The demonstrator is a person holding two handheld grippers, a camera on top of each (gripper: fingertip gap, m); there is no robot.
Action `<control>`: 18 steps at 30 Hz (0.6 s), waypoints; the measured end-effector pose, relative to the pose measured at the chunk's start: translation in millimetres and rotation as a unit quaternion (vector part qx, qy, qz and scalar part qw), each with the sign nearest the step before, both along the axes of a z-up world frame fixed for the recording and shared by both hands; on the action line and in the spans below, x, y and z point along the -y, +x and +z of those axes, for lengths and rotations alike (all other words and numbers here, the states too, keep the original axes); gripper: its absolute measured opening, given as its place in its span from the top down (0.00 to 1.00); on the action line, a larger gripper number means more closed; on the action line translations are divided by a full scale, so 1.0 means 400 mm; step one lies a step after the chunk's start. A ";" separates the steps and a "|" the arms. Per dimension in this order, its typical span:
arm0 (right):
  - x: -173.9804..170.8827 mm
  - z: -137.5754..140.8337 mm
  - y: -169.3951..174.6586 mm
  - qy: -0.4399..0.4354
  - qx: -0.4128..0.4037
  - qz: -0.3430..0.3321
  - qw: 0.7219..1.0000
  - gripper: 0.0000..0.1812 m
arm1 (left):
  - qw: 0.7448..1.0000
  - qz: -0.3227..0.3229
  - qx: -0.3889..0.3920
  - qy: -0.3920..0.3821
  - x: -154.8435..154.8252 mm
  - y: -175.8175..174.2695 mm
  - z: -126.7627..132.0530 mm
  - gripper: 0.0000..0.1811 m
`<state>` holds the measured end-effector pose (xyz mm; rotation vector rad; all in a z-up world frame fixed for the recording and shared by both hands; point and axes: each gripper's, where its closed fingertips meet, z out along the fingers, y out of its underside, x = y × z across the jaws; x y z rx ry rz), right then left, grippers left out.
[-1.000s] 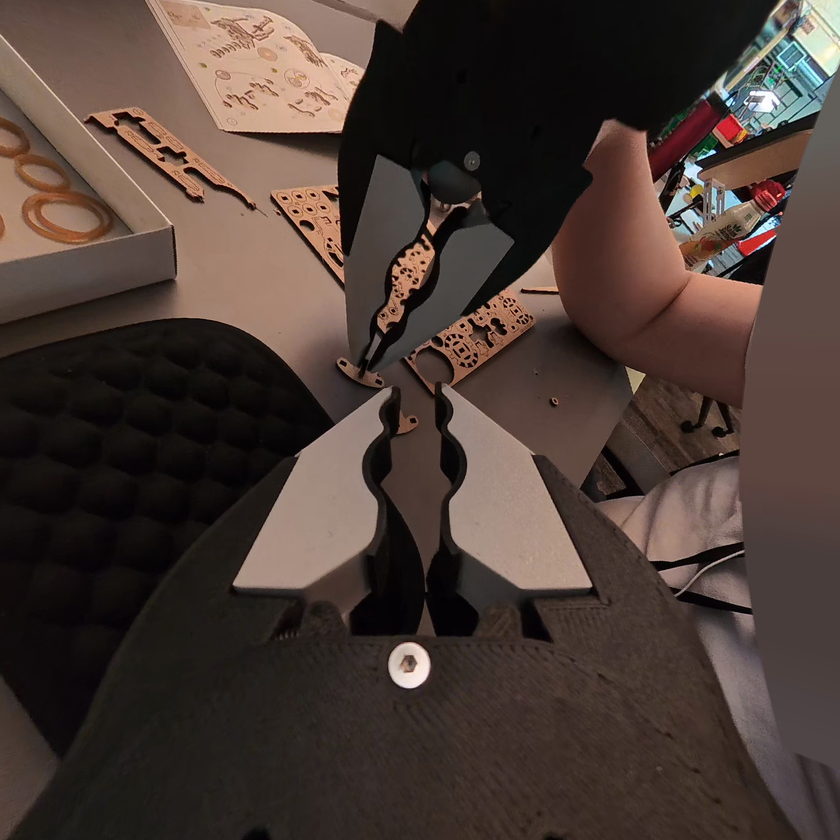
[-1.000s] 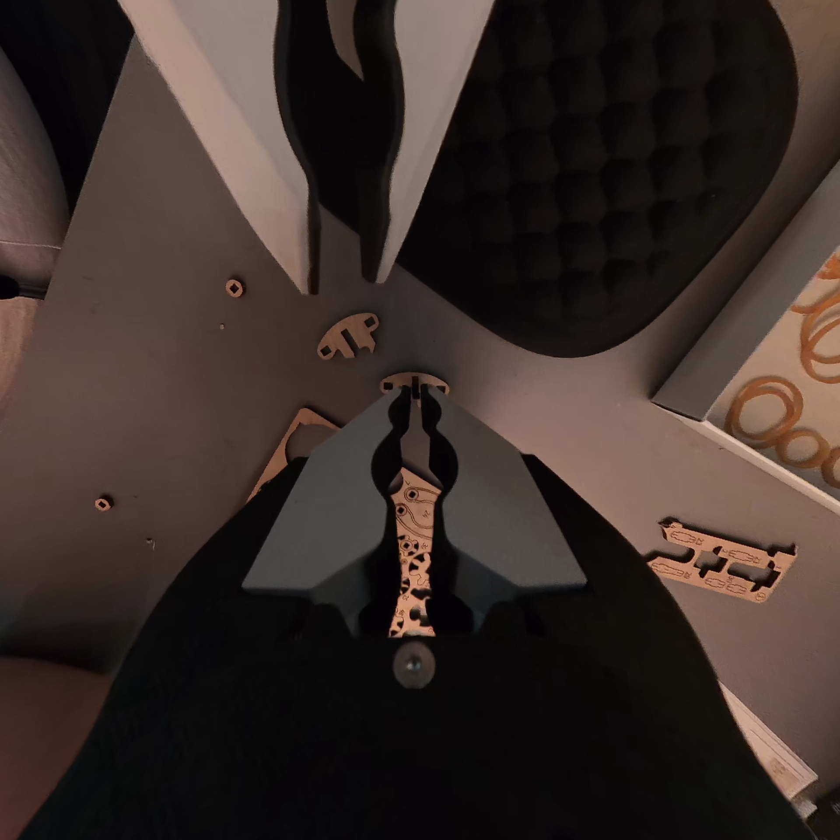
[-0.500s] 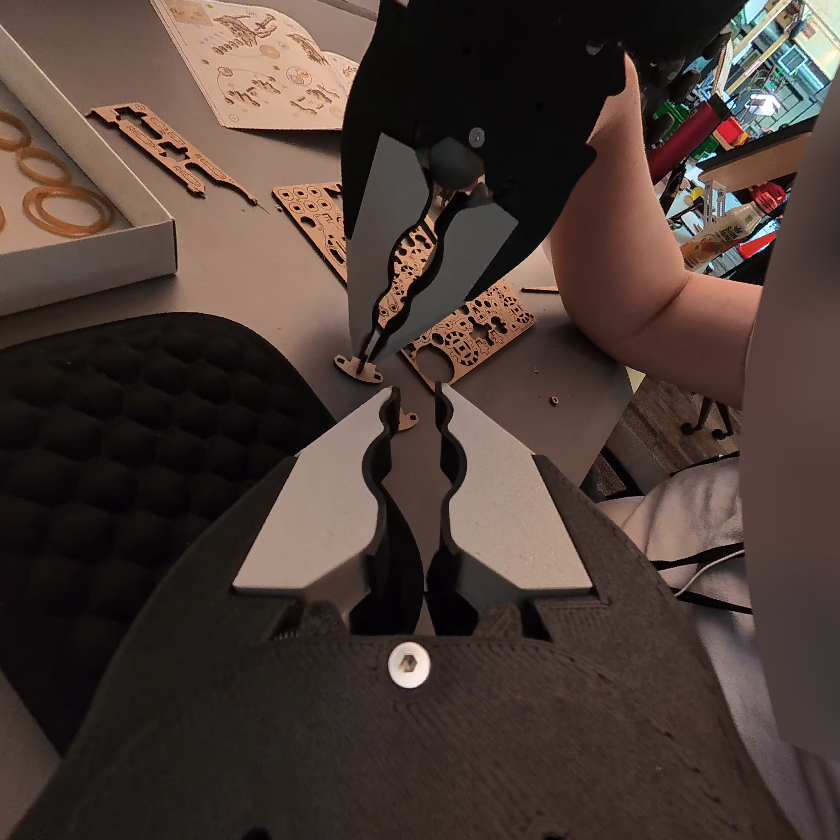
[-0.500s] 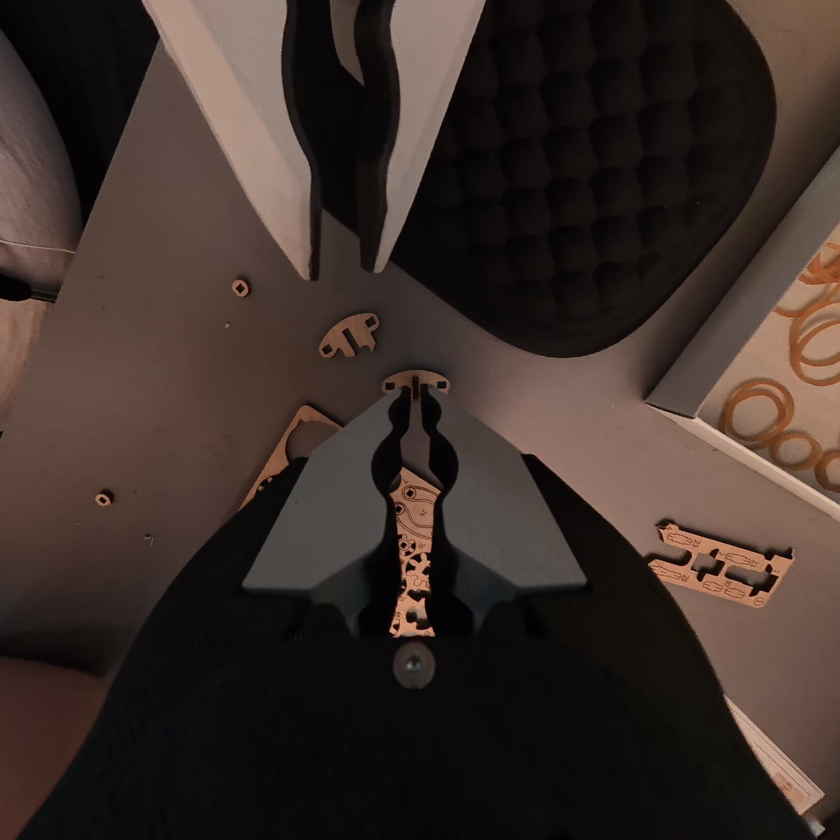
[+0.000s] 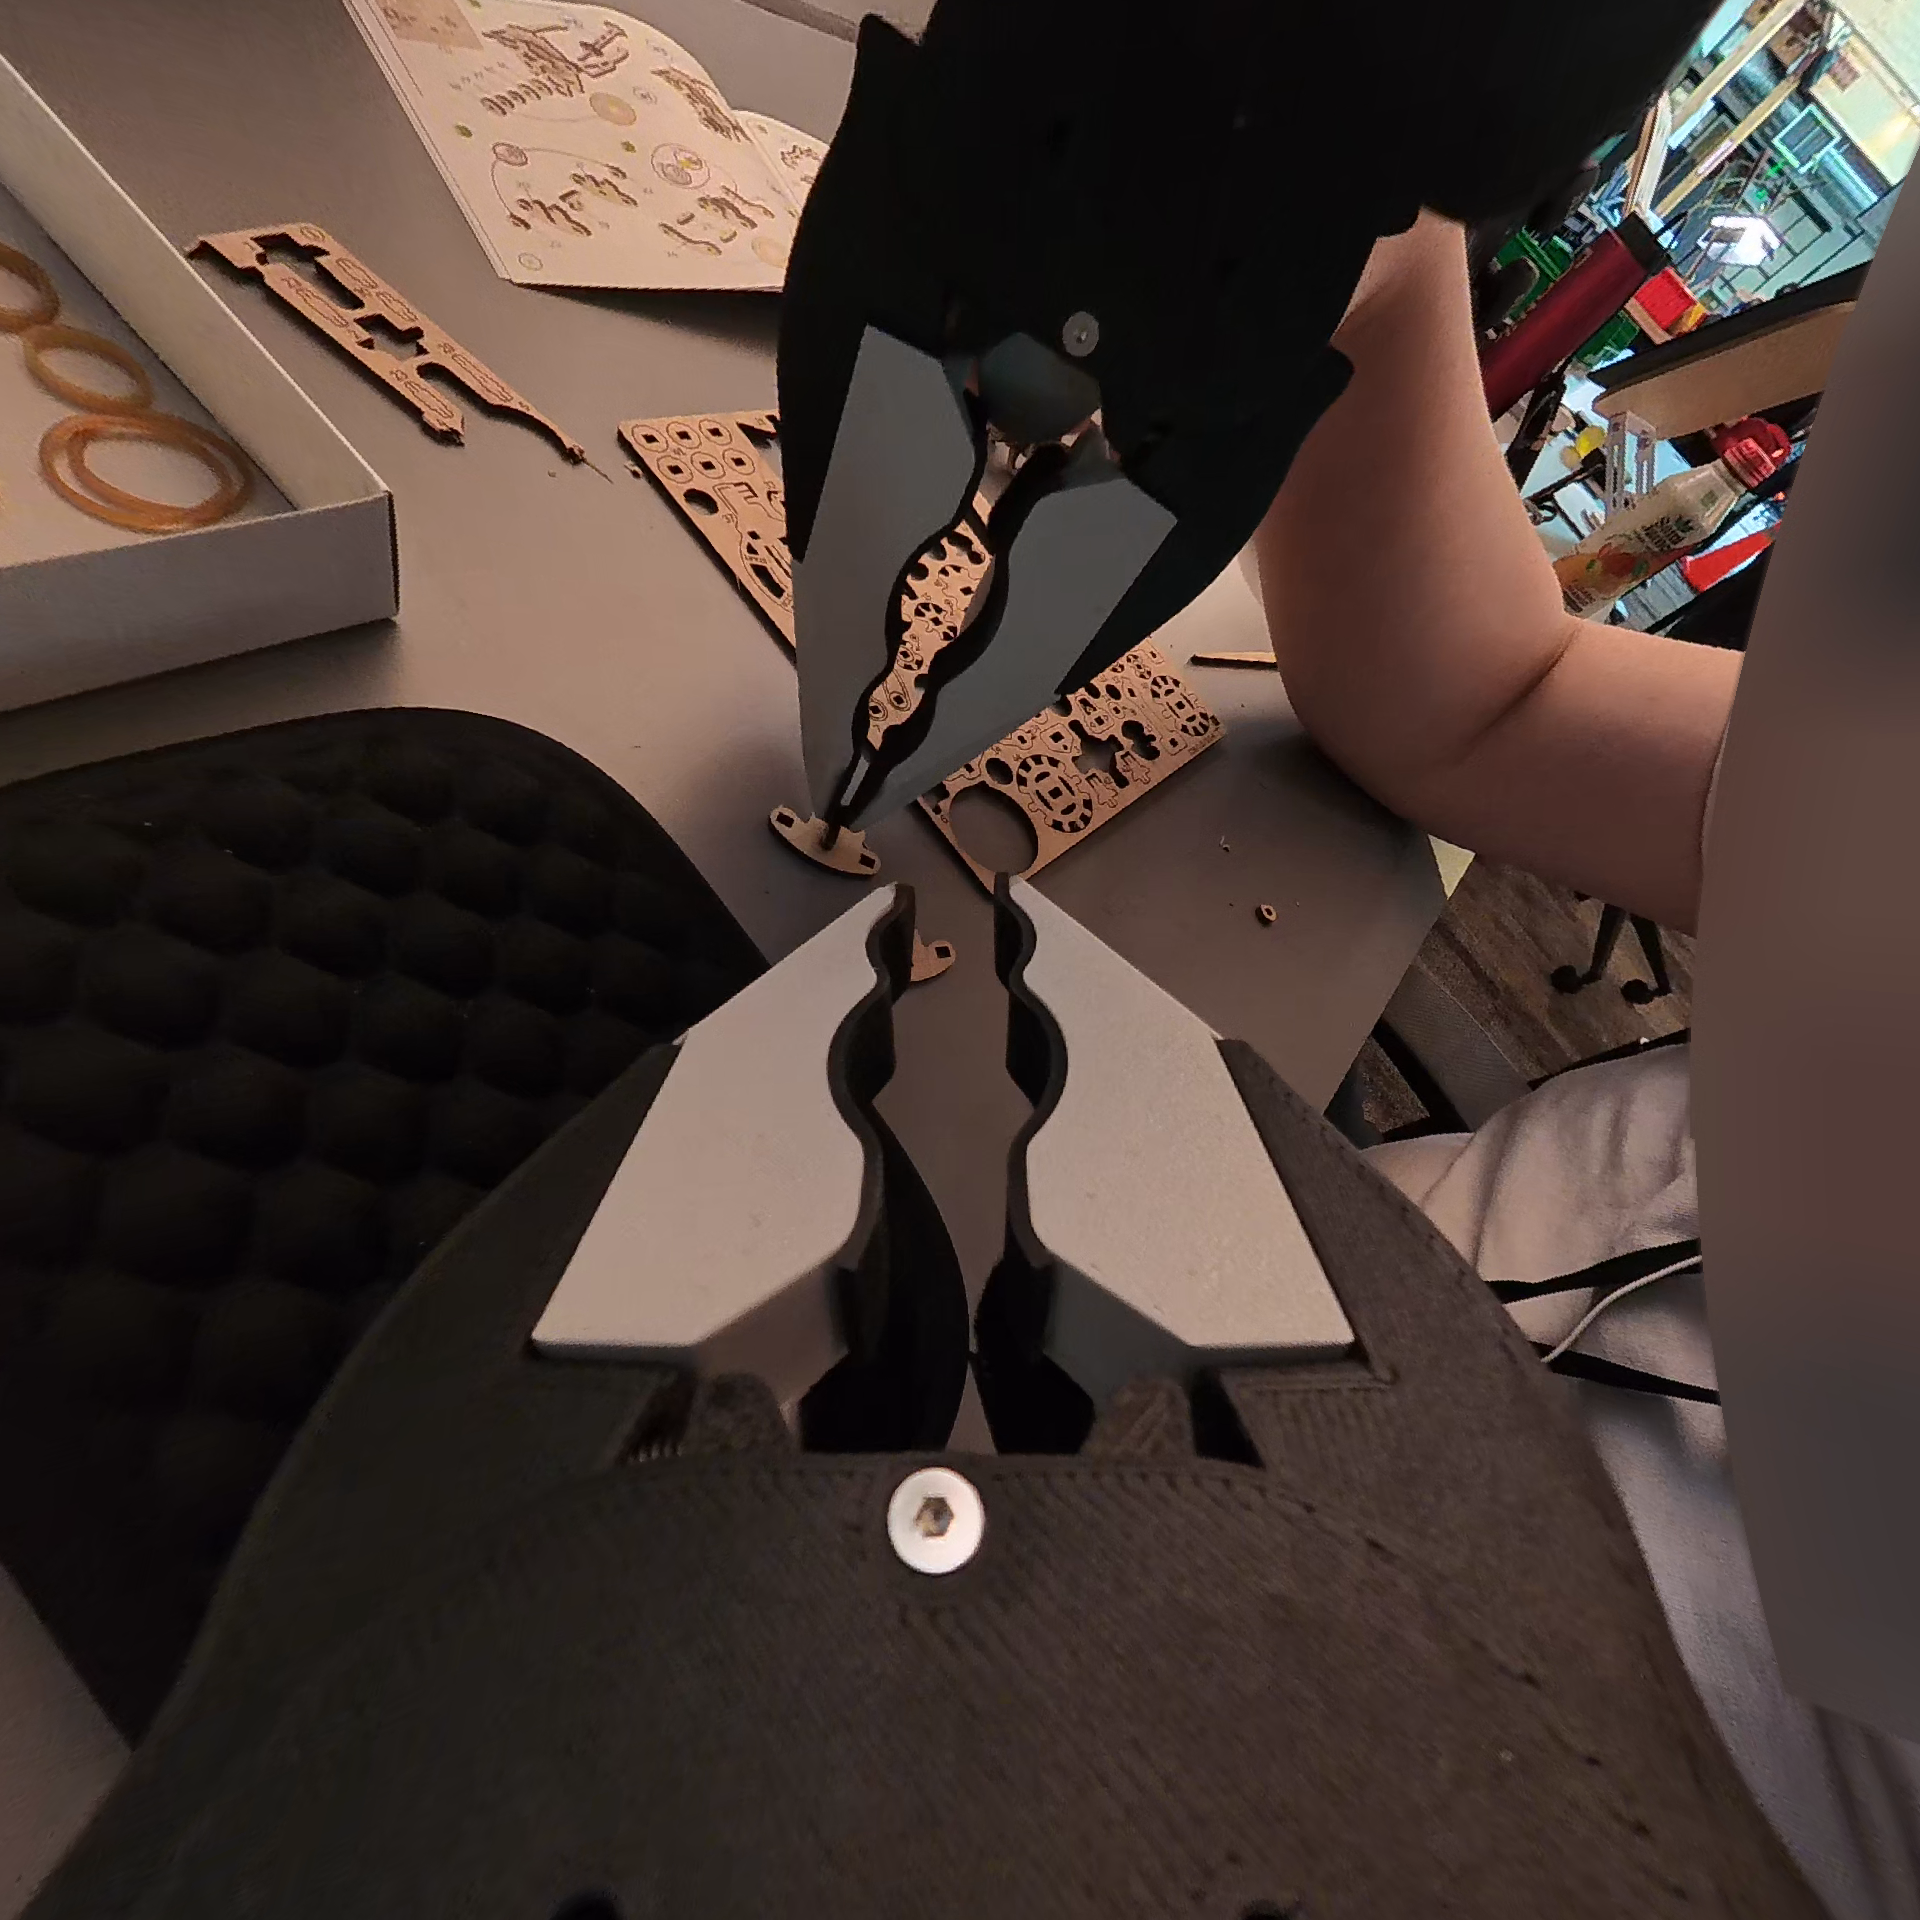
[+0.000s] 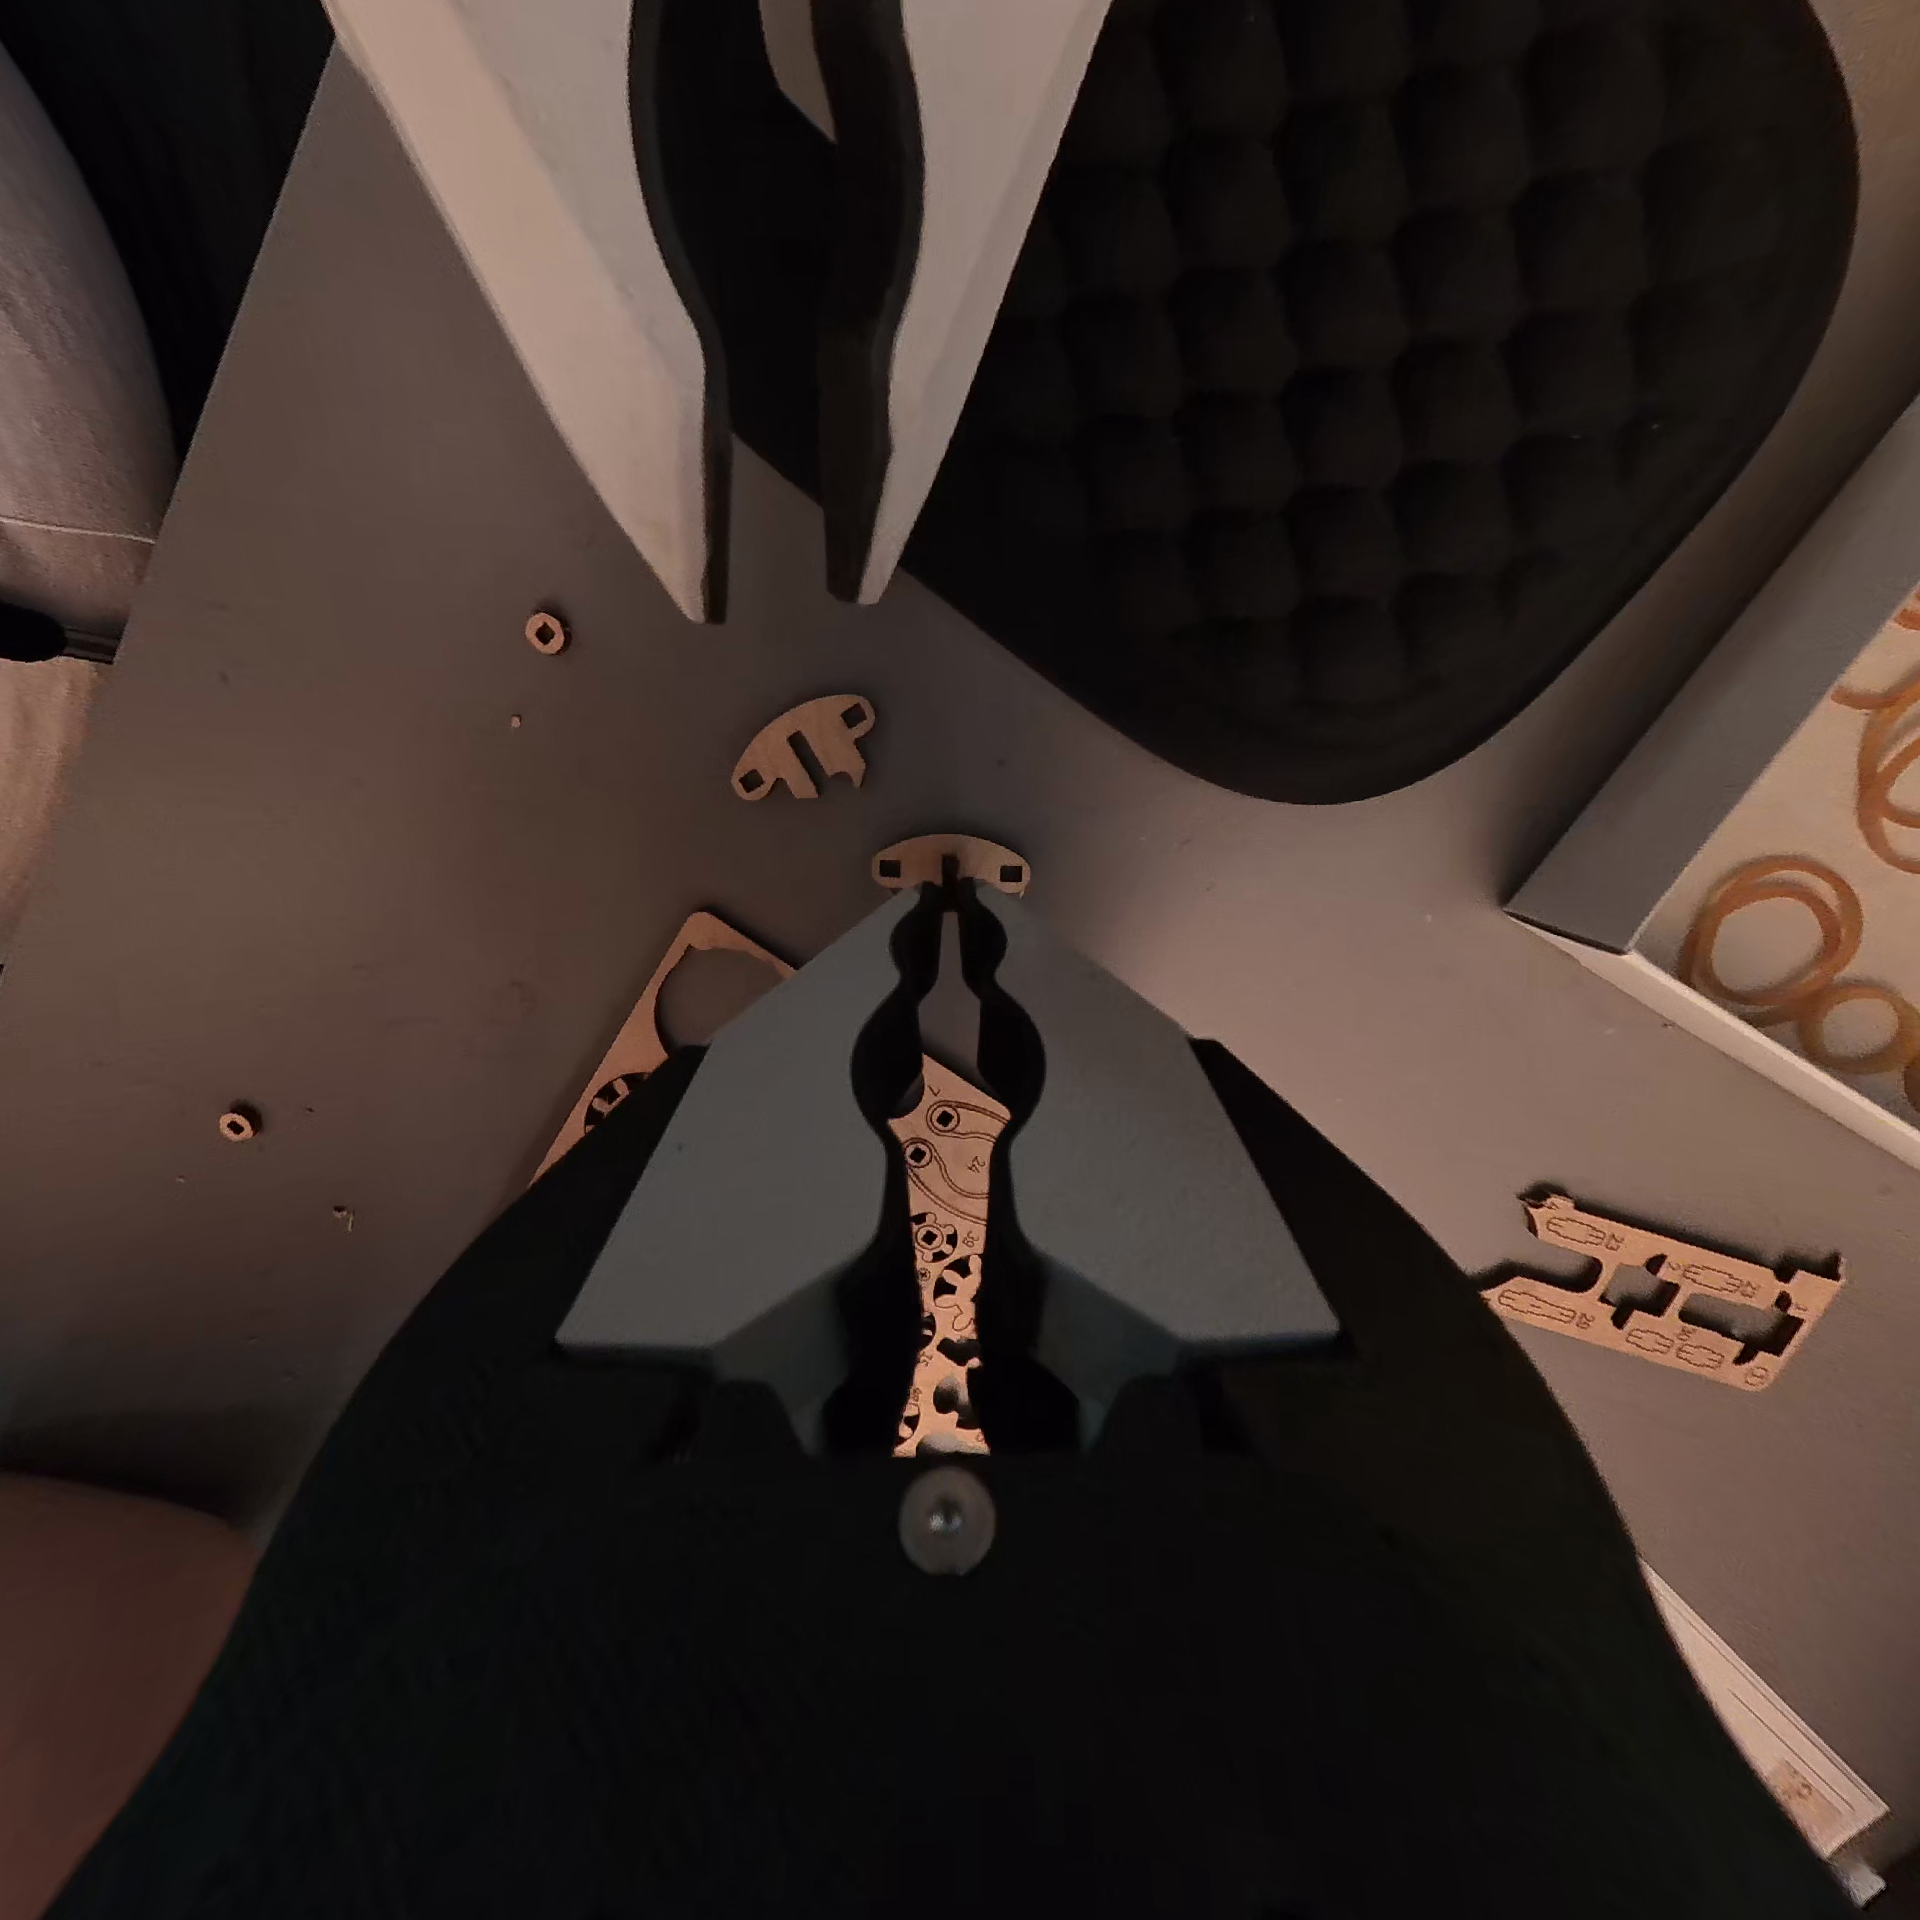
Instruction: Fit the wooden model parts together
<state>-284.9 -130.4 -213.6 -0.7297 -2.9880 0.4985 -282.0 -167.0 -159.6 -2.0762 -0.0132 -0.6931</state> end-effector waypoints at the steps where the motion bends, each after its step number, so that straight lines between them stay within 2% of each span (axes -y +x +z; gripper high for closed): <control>1: -0.001 0.000 0.000 0.000 0.000 -0.001 1.000 1.00 | 1.000 0.000 0.000 0.000 0.000 0.000 0.000 0.92; 18: -0.002 -0.001 0.004 0.026 0.011 -0.018 0.999 1.00 | 1.000 -0.002 -0.002 -0.004 -0.001 0.004 -0.004 0.92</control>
